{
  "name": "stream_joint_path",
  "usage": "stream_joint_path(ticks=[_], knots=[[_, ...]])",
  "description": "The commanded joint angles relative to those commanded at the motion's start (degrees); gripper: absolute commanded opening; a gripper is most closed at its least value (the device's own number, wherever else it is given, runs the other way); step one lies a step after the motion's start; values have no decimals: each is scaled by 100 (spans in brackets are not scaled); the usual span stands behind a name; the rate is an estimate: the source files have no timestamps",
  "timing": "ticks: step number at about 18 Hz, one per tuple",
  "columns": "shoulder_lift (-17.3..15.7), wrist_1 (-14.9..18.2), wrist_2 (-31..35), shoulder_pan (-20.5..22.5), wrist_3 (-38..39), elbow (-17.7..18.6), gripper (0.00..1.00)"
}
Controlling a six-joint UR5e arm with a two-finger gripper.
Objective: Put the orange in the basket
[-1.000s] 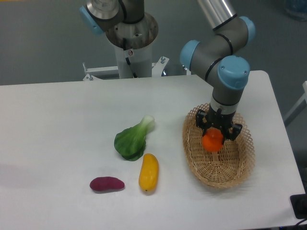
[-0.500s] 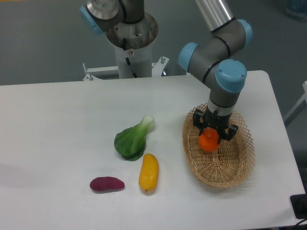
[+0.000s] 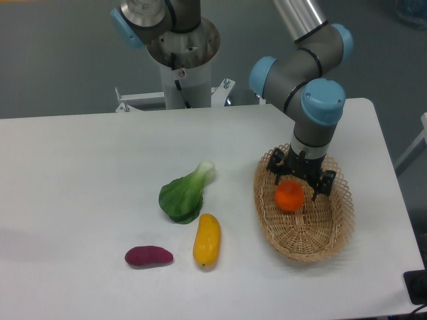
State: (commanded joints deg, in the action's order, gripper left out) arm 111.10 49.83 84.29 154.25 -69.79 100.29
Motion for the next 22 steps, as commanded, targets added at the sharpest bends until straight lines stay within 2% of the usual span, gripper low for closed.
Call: stream_joint_path(ticks=[9,16,22], knots=[[-176,35,26,35,-52,-202,100],[-299,97,26,211,-878,-220,100],[-396,132,26,264,-993,-282,100]])
